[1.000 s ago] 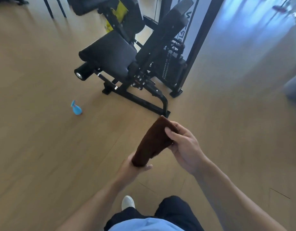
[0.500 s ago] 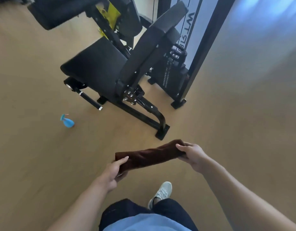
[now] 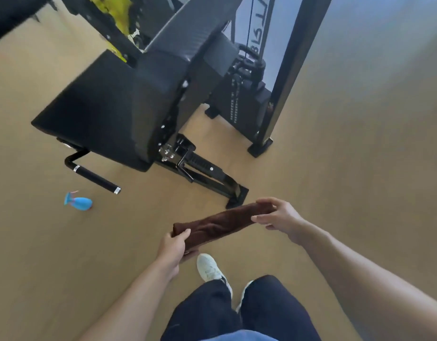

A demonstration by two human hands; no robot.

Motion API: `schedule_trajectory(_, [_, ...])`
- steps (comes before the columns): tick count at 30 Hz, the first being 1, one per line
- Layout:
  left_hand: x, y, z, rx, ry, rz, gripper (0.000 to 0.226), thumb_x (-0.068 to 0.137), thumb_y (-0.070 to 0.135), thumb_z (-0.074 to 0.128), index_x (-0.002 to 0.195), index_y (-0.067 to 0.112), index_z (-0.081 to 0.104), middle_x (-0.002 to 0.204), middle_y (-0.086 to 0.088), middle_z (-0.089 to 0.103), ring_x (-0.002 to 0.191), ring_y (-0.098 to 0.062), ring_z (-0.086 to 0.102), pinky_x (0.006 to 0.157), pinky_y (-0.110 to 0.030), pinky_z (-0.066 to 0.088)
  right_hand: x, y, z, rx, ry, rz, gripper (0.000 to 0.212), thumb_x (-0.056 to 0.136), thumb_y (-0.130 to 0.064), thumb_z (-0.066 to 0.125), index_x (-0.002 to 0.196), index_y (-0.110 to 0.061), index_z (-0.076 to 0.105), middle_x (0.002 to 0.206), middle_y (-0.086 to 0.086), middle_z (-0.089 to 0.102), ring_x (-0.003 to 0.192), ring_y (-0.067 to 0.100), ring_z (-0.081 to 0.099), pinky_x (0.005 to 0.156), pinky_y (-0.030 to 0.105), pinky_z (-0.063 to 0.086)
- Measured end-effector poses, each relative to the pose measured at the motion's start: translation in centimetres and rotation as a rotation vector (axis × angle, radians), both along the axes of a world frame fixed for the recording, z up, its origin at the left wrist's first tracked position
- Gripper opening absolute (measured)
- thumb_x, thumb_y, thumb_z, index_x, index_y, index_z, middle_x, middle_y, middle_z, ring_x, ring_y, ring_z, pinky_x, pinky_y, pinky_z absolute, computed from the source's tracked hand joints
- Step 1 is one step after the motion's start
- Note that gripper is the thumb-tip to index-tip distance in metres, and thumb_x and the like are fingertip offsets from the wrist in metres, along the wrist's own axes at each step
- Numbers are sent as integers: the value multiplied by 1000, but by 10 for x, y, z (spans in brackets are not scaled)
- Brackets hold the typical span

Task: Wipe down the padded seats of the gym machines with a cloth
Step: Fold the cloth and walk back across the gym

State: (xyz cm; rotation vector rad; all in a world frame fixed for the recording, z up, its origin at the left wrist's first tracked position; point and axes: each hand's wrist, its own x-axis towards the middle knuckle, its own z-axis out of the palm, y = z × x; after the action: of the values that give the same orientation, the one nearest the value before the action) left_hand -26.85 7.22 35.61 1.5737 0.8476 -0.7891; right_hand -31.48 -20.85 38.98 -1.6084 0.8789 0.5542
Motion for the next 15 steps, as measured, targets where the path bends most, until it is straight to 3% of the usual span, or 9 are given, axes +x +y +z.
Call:
schedule_trajectory(4, [28,-34,-46,4,41,-51,19,99,9,61,117,8,56,110,-15,69,89,-26,68,71,-37,57,40,-22,-60,8,-75,-201,12,96,-31,70,108,-33,71,113,5,71,94,17,69,71,28,59])
schedule_trajectory(5, [34,-43,-60,22,44,-72,20,99,9,61,119,9,56,111,-14,68,92,-27,67,72,-37,56,52,-28,-80,-18,-95,-216,15,99,-27,66,110,-35,71,116,5,70,93,16,68,71,28,60])
schedule_trajectory(7, [50,-62,-93,65,47,-101,19,99,11,61,117,13,57,111,-11,69,98,-28,67,75,-37,56,74,-44,-120,-64,-116,-206,38,100,-18,63,131,-40,61,120,0,66,95,16,64,78,29,57])
schedule_trajectory(9, [69,-79,-130,139,27,-119,12,98,18,61,109,21,58,112,-7,70,103,-28,68,86,-42,57,96,-62,-160,-53,-83,-221,69,94,-11,71,151,-38,43,110,-6,64,105,19,63,96,36,55])
schedule_trajectory(10, [76,-85,-153,175,13,-121,11,93,24,62,104,25,58,115,-7,70,104,-28,68,93,-46,56,104,-70,-180,-27,-58,-235,70,90,-10,75,149,-34,47,103,-9,66,106,20,66,100,41,54])
schedule_trajectory(12, [88,-97,-194,269,-23,-116,23,83,34,59,105,25,57,120,-6,69,105,-28,67,100,-47,52,115,-82,-220,-52,-26,-222,42,85,-15,80,121,-34,70,94,-11,72,100,20,71,98,46,57])
schedule_trajectory(15, [104,-119,-231,372,-151,-95,23,100,24,55,121,14,54,113,-4,63,99,-24,60,88,-30,44,131,-90,-265,-117,-31,-208,17,87,-22,78,97,-35,74,89,-11,74,87,16,69,89,40,60])
